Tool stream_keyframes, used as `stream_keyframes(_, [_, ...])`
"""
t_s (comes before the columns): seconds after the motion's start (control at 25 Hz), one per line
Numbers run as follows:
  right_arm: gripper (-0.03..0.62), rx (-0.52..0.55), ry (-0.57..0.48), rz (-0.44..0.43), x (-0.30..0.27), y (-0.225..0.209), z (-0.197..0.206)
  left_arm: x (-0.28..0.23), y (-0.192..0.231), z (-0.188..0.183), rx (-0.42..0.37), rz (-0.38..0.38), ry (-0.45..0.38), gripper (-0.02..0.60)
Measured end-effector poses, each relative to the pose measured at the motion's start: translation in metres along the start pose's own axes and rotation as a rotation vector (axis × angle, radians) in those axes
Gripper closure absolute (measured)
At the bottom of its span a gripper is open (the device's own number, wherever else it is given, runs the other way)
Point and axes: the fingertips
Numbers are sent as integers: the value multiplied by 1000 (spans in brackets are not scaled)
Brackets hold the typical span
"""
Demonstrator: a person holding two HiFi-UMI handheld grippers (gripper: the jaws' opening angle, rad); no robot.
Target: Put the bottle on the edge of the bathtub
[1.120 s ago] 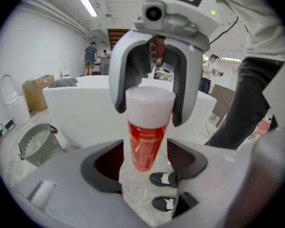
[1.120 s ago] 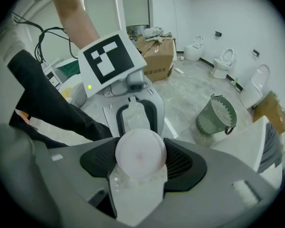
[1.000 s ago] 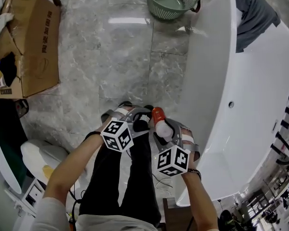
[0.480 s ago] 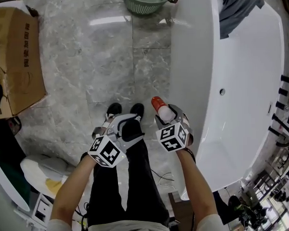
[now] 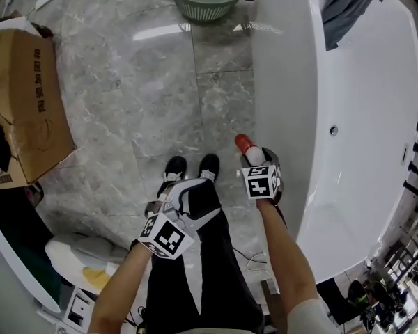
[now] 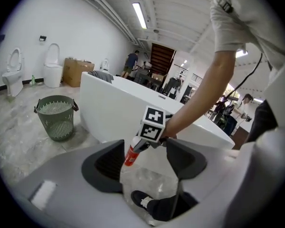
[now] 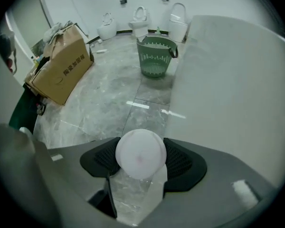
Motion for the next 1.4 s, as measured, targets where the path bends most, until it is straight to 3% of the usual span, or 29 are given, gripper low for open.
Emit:
stream_keyframes(0.2, [310,-35,16,30,-27,-18,0,0,18,-7,80,12,-41,273])
stream_keyframes(0.48, [310,-53,72,38,-73,-30,5,-2,44,-13,80,-1,-20,276])
stream_keyframes(0.76, [310,-105,92,48,-118,-51,4,-20,81,-28,59,-51,-118,276])
stream_keyframes(1.04, [310,-70,103,70,-156,-61,1,-53,96,-5,112,-26,-144,276])
stream_keyframes(1.4, [310,-91,114,57,-188,-54,-1,-70,105,30,103,-18,-121,276])
Point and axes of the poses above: the fingertips, and each gripper's own axes: x backward along the fingers, y to its left, z out of its underside, and after that the axes turned 14 degrees about y, right-handed
